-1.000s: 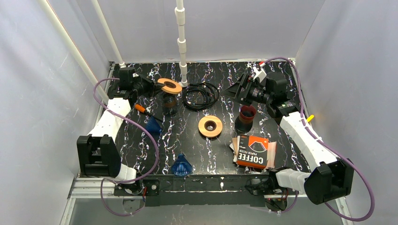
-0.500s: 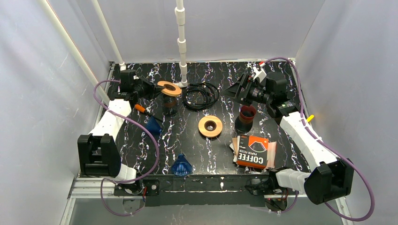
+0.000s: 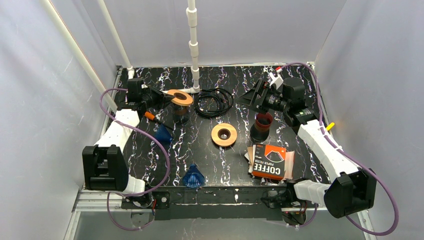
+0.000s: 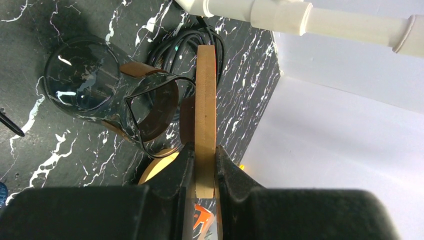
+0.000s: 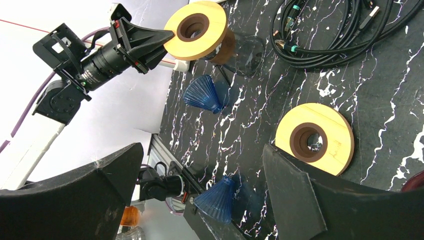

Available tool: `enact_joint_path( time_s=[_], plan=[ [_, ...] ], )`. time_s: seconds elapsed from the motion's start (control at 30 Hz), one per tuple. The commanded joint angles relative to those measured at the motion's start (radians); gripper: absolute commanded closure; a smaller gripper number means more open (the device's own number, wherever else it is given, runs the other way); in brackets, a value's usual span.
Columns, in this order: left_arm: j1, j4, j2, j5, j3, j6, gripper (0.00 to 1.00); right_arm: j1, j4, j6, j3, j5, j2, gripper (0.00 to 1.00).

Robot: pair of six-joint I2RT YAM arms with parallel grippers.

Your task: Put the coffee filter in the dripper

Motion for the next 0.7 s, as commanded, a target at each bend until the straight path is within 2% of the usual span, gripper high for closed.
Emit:
enact_joint_path(
  time_s=[0.0,0.27,0.67],
  plan=[
    [0.018,-0.034,-0.047,-0.015,-0.026,0.02,0.92,-0.006,0.032,0.006,-0.009,0.002,-0.021,0.02],
    [0.021,-0.045,-0.068,-0.01,-0.04,0.023,0.77,-0.006,0.019,0.001,-0.009,0.004,-0.031,0.02],
    [0.023,-0.083,-0.1,-0.029,-0.06,0.045,0.64,-0.006,0.017,-0.002,-0.007,0.002,-0.028,0.01]
  ],
)
